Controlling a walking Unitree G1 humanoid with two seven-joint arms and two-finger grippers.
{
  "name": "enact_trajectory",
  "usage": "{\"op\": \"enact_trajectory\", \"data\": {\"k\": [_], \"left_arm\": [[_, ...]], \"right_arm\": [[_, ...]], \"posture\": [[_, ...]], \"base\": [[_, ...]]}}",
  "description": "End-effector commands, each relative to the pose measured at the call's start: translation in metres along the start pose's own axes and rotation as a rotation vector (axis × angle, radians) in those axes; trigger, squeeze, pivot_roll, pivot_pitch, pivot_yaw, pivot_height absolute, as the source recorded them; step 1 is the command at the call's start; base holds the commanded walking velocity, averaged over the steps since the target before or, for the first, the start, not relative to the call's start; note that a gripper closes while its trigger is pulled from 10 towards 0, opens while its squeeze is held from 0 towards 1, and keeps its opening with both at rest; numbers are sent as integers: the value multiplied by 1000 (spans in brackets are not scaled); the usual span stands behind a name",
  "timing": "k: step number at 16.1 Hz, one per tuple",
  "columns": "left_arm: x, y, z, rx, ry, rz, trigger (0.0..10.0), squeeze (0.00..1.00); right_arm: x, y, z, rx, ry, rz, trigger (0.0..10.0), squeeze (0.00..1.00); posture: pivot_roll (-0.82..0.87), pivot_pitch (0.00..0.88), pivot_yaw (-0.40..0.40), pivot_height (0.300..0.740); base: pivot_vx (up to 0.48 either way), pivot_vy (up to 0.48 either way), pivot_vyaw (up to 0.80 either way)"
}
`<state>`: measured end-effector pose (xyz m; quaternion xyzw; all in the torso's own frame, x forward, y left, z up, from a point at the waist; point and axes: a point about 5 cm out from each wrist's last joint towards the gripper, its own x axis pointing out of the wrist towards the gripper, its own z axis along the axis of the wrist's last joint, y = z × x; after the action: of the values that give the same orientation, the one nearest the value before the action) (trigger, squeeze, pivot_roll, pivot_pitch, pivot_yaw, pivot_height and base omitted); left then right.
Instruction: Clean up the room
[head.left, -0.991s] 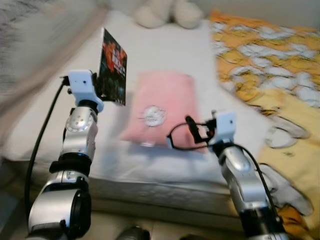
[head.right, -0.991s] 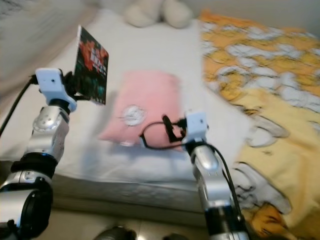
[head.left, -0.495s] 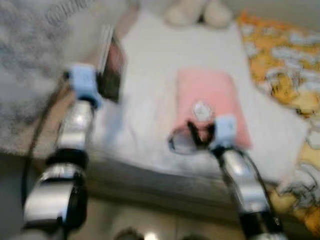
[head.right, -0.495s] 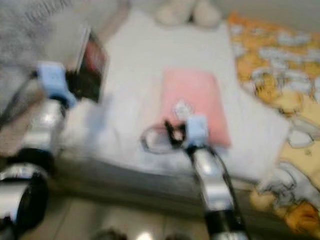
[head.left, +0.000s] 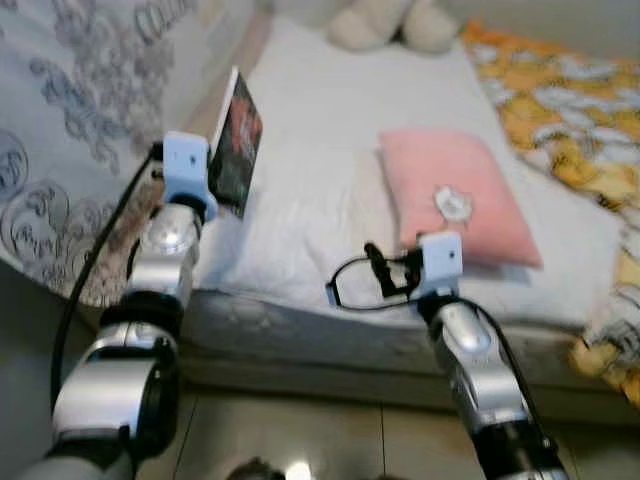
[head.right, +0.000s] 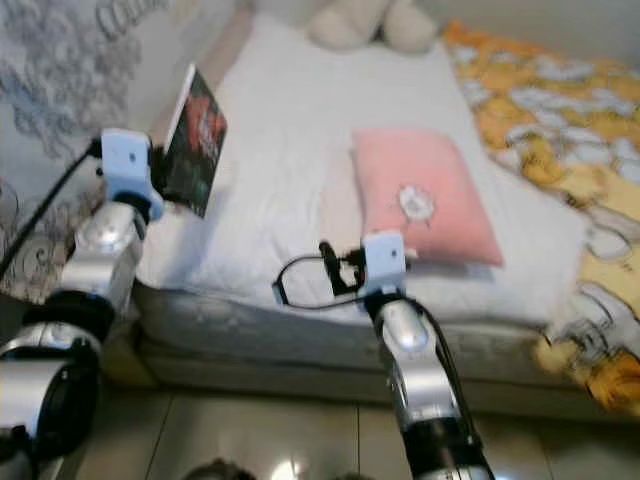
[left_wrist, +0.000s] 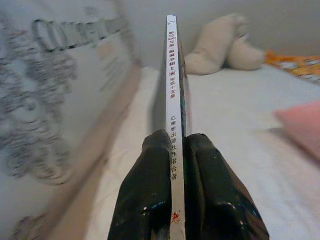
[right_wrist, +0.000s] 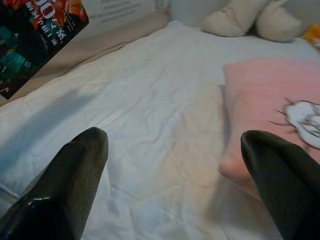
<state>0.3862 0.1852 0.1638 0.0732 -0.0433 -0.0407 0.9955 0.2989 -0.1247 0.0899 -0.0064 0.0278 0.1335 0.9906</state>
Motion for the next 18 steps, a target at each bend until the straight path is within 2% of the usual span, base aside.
{"op": "enact_trajectory", "data": {"k": [1,5,8,10,12,14,15,17,18], "left_arm": [[5,-11,10,7,-51,-35,10000,0],[6,-24,8,-17,-44,-54,10000,0],[8,-21,6,-54,-18,-3,10000,0],[9,-24,5,-64,-8,-9,10000,0],[9,-35,3,-99,5,-36,10000,0],[13,-64,4,-218,44,-100,10000,0],[14,-80,10,-259,31,-133,10000,0],[13,-85,11,-302,15,-130,10000,0],[11,-82,5,-287,34,-102,10000,0]], "right_arm": [[-1,-5,3,-15,-12,-15,10000,0],[-2,-3,2,-16,-7,-5,10000,0],[-3,-2,1,-17,-3,3,10000,0],[-4,0,-1,-16,2,12,10000,0],[-7,0,-2,-16,8,28,10000,0],[-15,-3,-6,-30,33,46,10000,0],[-20,-6,-12,-40,58,53,10000,0],[-23,-6,-15,-43,72,54,10000,0],[-22,-5,-14,-37,70,52,10000,0]], "posture": [[-4,0,-33,740],[-9,0,-35,740],[-13,0,-35,740],[-16,0,-36,740],[-17,0,-41,740],[-13,0,-55,740],[-17,0,-55,740],[-26,0,-54,740],[-28,0,-53,740]], "base": [[469,0,0],[470,0,0],[476,0,0],[480,0,0],[480,0,0],[240,0,0],[0,0,0],[0,0,0],[281,-386,0]]}}
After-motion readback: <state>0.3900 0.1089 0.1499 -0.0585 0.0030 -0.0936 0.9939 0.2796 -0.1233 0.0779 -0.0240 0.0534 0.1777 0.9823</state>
